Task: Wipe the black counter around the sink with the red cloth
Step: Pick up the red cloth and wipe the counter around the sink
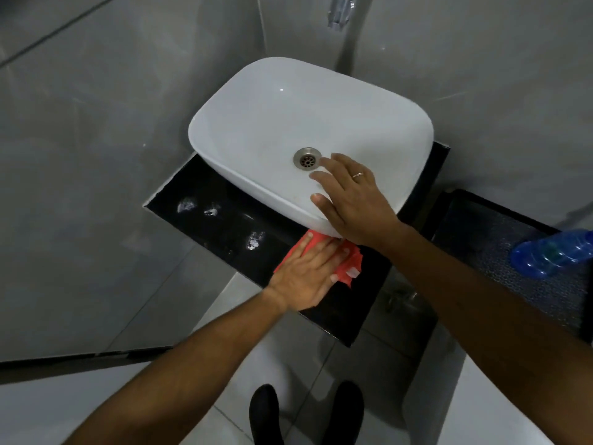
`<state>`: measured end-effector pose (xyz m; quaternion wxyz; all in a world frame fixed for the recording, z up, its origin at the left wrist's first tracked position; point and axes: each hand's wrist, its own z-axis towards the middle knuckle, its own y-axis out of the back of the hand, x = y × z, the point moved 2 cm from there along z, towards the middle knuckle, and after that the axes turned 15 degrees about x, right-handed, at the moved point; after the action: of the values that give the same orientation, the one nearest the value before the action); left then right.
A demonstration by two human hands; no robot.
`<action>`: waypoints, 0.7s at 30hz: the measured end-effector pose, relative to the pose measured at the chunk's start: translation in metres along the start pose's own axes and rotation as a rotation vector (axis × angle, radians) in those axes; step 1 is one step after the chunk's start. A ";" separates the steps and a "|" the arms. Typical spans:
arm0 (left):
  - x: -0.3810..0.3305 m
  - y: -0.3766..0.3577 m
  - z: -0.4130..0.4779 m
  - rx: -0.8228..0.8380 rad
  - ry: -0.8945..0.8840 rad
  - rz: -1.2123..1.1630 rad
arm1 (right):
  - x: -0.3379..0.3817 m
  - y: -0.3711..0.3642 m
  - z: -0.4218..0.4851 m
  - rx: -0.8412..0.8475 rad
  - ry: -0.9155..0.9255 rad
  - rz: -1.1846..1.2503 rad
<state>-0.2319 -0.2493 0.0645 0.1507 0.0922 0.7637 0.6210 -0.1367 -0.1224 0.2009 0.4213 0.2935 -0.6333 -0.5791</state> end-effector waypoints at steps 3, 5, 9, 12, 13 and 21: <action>0.048 0.001 -0.022 0.028 0.019 0.039 | 0.011 -0.003 0.020 0.084 0.018 -0.030; 0.078 0.003 -0.035 0.041 0.039 0.041 | 0.019 -0.006 0.038 0.139 0.003 -0.014; 0.124 0.010 -0.047 0.017 0.024 0.020 | 0.038 -0.009 0.072 0.186 -0.061 0.054; 0.158 0.013 -0.057 -0.007 0.034 -0.008 | 0.051 -0.015 0.092 0.219 -0.096 0.072; 0.172 0.014 -0.060 -0.010 0.042 -0.018 | 0.056 -0.019 0.098 0.240 -0.105 0.074; 0.299 0.033 -0.091 -0.022 0.191 -0.066 | 0.067 -0.036 0.114 0.266 -0.178 -0.011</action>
<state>-0.5452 -0.2277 0.0787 0.0988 0.0057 0.7704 0.6299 -0.2719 -0.1300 0.1811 0.3178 0.2977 -0.7376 -0.5161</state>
